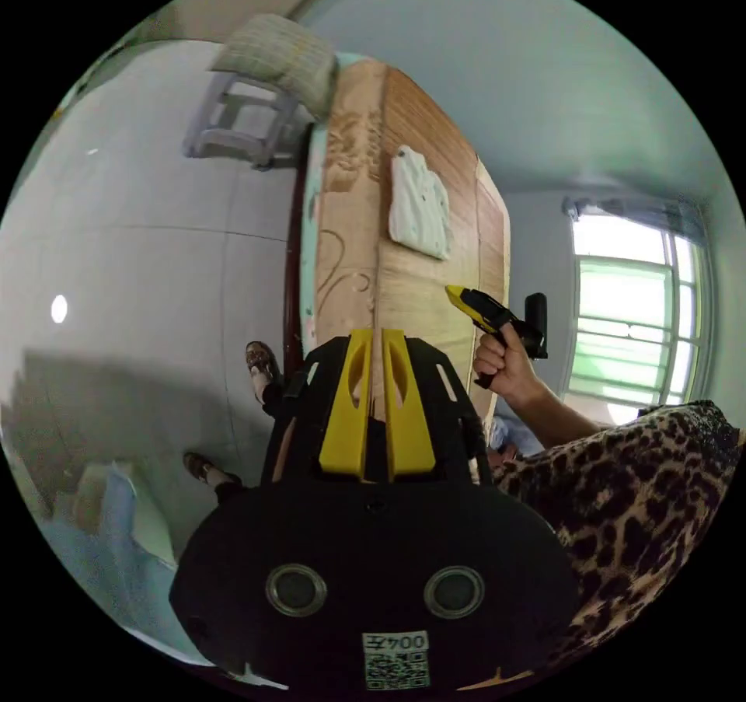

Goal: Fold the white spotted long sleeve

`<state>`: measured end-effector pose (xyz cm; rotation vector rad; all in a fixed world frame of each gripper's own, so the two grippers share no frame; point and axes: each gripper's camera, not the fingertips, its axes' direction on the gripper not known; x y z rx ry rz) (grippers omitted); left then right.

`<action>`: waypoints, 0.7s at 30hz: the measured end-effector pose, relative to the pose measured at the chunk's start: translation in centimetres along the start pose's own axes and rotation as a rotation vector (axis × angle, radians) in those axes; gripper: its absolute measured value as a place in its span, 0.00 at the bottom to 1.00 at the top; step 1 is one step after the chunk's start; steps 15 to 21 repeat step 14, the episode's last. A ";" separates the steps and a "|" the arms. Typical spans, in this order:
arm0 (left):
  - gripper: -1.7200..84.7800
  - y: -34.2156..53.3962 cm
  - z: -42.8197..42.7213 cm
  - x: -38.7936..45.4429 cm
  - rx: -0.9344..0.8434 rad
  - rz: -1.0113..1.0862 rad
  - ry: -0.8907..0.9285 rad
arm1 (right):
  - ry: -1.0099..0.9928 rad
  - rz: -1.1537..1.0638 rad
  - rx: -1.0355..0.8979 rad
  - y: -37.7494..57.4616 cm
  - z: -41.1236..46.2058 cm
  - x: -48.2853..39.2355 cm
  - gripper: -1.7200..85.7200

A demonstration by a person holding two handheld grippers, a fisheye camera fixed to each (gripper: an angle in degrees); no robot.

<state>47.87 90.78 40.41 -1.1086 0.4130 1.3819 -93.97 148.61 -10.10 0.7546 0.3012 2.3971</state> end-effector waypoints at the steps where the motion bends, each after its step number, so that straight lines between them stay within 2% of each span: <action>1: 0.04 3.8 -2.9 -1.8 0.061 -0.058 -0.019 | 0.006 -0.093 -0.042 0.8 1.5 -4.1 0.02; 9: 0.02 30.3 -18.2 -11.6 0.422 -0.312 -0.204 | 0.027 -0.673 -0.341 11.0 17.0 -32.9 0.01; 14: 0.02 49.2 -23.9 -18.4 0.534 -0.467 -0.354 | 0.034 -1.004 -0.492 25.0 30.1 -52.2 0.01; 21: 0.02 49.2 -23.9 -18.4 0.534 -0.467 -0.354 | 0.034 -1.004 -0.492 25.0 30.1 -52.2 0.01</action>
